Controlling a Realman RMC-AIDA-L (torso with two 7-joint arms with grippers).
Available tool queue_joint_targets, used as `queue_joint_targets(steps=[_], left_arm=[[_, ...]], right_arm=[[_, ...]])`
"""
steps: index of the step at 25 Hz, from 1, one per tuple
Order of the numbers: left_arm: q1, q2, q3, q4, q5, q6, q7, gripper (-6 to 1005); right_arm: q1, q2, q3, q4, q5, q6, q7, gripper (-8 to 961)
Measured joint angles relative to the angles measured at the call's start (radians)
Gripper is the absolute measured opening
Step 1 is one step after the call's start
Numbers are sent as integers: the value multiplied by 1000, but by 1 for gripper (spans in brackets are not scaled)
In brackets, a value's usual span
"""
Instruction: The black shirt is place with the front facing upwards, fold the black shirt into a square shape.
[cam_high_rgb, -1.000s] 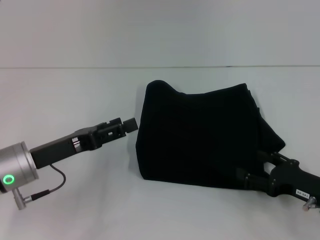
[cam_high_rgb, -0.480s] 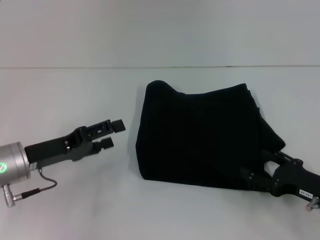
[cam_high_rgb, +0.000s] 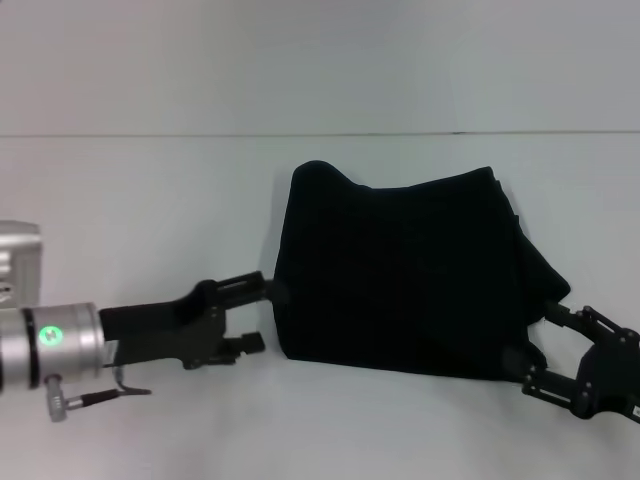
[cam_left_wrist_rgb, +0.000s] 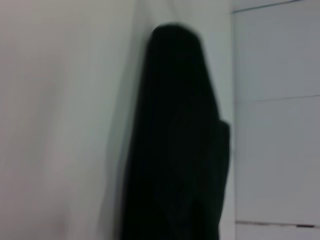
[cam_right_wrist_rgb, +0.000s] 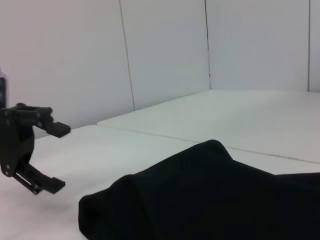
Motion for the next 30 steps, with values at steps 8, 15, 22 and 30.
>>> queue_joint_targets(steps=[8, 15, 22, 30], left_arm=[[-19, -24, 68, -2, 1, -92, -131, 947], [-27, -39, 72, -14, 1, -143, -162, 946], [-44, -40, 74, -38, 1, -180, -164, 944], [-65, -48, 107, -39, 1, -223, -156, 943]], right_arm=[[-22, 0, 12, 2, 0, -6, -6, 940], [-31, 0, 24, 1, 0, -10, -6, 940], [-30, 0, 34, -2, 0, -18, -7, 940], [-29, 0, 36, -2, 0, -19, -10, 941]])
